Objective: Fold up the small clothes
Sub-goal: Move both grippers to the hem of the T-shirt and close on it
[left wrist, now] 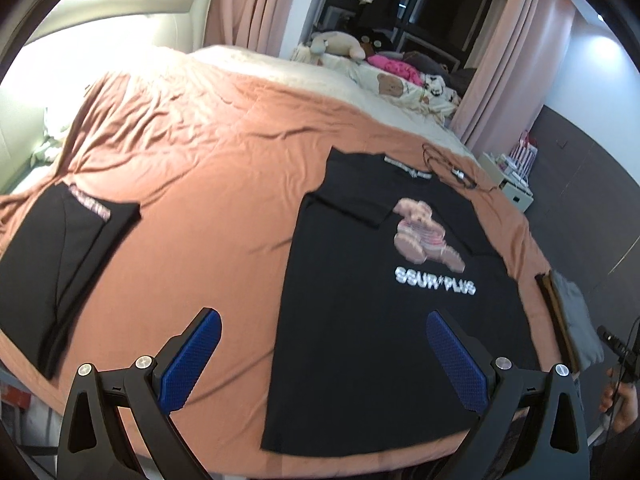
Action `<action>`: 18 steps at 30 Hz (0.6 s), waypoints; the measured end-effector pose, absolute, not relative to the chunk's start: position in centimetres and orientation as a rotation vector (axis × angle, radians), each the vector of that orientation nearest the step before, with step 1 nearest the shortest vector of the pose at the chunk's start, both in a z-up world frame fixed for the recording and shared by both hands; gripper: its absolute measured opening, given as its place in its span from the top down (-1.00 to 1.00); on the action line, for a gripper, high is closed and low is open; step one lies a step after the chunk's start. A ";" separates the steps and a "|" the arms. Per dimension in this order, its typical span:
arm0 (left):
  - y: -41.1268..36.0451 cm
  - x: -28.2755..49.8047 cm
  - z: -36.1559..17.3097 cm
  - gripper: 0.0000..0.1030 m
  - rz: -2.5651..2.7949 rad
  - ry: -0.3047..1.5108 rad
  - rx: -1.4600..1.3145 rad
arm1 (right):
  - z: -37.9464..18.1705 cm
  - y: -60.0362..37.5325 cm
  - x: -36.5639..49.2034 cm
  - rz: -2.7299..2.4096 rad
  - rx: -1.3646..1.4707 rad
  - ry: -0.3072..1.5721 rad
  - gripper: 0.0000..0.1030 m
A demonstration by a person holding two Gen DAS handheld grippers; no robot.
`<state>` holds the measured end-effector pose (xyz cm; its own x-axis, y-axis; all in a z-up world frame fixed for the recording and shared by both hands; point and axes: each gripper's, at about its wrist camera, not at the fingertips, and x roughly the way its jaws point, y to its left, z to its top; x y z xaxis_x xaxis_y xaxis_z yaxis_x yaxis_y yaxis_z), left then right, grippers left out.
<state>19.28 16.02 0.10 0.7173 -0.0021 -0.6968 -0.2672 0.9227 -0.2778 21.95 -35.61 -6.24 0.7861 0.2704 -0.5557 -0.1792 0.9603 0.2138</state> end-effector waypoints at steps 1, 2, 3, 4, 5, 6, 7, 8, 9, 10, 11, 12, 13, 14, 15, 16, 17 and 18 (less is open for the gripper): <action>16.0 18.8 -0.8 -0.99 0.153 0.770 -0.378 | -6.4 -36.0 21.9 0.254 0.167 0.629 -1.00; 16.1 18.5 -1.3 -0.94 0.152 0.777 -0.381 | -6.8 -36.4 21.9 0.270 0.184 0.640 -1.00; 16.1 18.2 -1.9 -0.87 0.150 0.784 -0.386 | -7.3 -36.6 21.8 0.279 0.191 0.647 -1.00; 16.2 18.0 -2.6 -0.84 0.148 0.793 -0.392 | -7.4 -37.0 21.8 0.282 0.193 0.651 -1.00; 16.3 17.7 -3.3 -0.76 0.150 0.803 -0.400 | -7.8 -37.3 21.7 0.285 0.193 0.657 -1.00; 16.5 17.5 -3.9 -0.68 0.156 0.812 -0.409 | -8.2 -37.6 21.6 0.287 0.194 0.664 -1.00; 16.6 17.4 -4.5 -0.65 0.162 0.819 -0.418 | -8.7 -37.8 21.6 0.287 0.198 0.672 -1.00; 16.7 17.2 -5.1 -0.55 0.166 0.828 -0.433 | -9.0 -38.1 21.5 0.289 0.204 0.679 -1.00; 16.9 17.1 -5.8 -0.47 0.168 0.835 -0.453 | -9.5 -38.3 21.5 0.294 0.212 0.687 -1.00; 17.1 17.1 -6.2 -0.45 0.168 0.840 -0.466 | -9.9 -38.5 21.5 0.299 0.219 0.694 -1.00; 17.2 17.1 -6.9 -0.39 0.169 0.847 -0.483 | -10.2 -38.7 21.4 0.301 0.223 0.700 -1.00; 17.3 17.0 -7.4 -0.32 0.171 0.852 -0.494 | -10.7 -38.9 21.5 0.304 0.227 0.710 -0.94; 17.4 17.0 -8.1 -0.28 0.174 0.860 -0.504 | -11.3 -39.1 21.7 0.308 0.234 0.727 -0.83; 17.5 17.0 -8.8 -0.23 0.178 0.872 -0.515 | -11.7 -39.1 21.8 0.310 0.241 0.738 -0.77; 17.6 16.9 -9.4 -0.16 0.181 0.882 -0.524 | -12.3 -39.3 22.1 0.317 0.254 0.757 -0.65; 17.7 16.9 -10.1 -0.13 0.181 0.892 -0.534 | -12.8 -39.4 22.5 0.321 0.261 0.773 -0.55; 17.8 16.9 -10.7 -0.07 0.182 0.901 -0.544 | -13.3 -39.6 22.6 0.321 0.266 0.785 -0.53; 18.0 16.9 -11.4 -0.02 0.183 0.909 -0.553 | -13.8 -39.7 22.9 0.318 0.270 0.797 -0.51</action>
